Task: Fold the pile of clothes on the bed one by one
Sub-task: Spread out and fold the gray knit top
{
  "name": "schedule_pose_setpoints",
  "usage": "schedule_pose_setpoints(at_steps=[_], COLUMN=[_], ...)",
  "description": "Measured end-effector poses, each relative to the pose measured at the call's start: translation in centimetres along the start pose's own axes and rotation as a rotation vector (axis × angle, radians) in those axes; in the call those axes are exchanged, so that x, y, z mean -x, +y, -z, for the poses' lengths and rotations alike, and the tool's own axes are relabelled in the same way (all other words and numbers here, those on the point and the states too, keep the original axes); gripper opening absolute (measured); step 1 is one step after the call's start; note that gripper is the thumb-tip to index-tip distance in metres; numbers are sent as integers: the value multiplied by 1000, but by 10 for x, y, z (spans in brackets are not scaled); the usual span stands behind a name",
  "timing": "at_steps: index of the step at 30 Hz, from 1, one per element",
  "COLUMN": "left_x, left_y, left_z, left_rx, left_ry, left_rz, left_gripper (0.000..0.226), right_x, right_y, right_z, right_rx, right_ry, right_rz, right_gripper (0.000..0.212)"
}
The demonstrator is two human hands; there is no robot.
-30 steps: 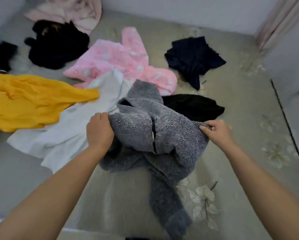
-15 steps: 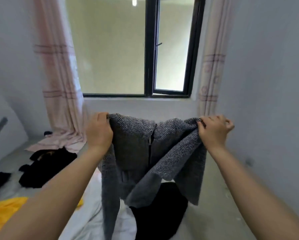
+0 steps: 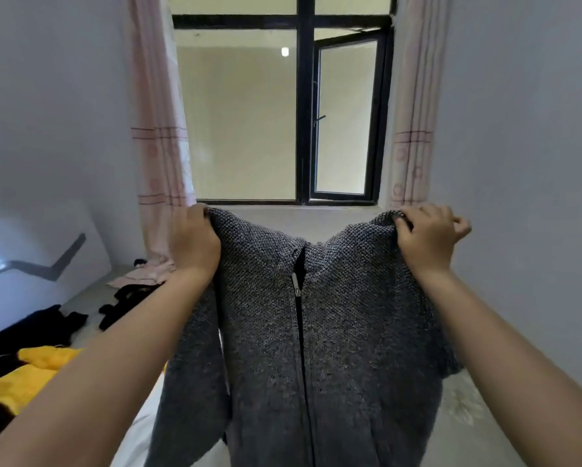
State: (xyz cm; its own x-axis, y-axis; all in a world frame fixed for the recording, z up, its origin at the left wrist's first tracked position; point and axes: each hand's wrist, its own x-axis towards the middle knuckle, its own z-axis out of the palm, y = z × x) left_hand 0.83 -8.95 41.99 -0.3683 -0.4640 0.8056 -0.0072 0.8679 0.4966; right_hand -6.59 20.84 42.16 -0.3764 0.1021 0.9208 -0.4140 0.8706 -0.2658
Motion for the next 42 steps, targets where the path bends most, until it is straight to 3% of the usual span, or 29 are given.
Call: schedule_pose_setpoints(at_steps=[5,9,15,19,21,24,30,33,36,38,40,42], left_x=[27,36,42,36,39,43,88,142,194,226,249,260], left_y=[-8,-24,-65,-116,-150,-204,-291,-326,-347,-355,-361,-367], left_z=[20,38,23,-25,-63,-131,-246,-275,-292,-297,-297,-303], left_rx=[-78,-183,-403,-567,-553,-401,-378,-503,-673,-748,-777,-702], left_ry=[-16,16,-42,-177,-252,-456,-856,-1180,-1539,-1796,-1982,-1976], left_rz=[-23,-61,-231,-288,-315,-219,-27,0,-37,-16,40,159], left_gripper=[27,23,16,23,13,13,24,28,30,29,24,14], right_x=[31,51,78,95,111,134,215,285,341,370,386,391], right_y=[3,-2,3,7,13,24,47,60,69,72,69,67], right_z=[8,9,-44,-114,-157,-226,-323,-337,-342,-347,-350,-363], right_rx=[-36,26,46,50,47,89,185,274,569,705,721,652], right_ry=[-7,3,-72,-87,-147,-256,-450,-767,-1491,-1836,-2050,-2148], right_rz=[3,136,175,263,283,302,204,110,-58,-49,-26,-66], right_gripper=[20,7,15,11,5,3,17,12,23,22,32,33])
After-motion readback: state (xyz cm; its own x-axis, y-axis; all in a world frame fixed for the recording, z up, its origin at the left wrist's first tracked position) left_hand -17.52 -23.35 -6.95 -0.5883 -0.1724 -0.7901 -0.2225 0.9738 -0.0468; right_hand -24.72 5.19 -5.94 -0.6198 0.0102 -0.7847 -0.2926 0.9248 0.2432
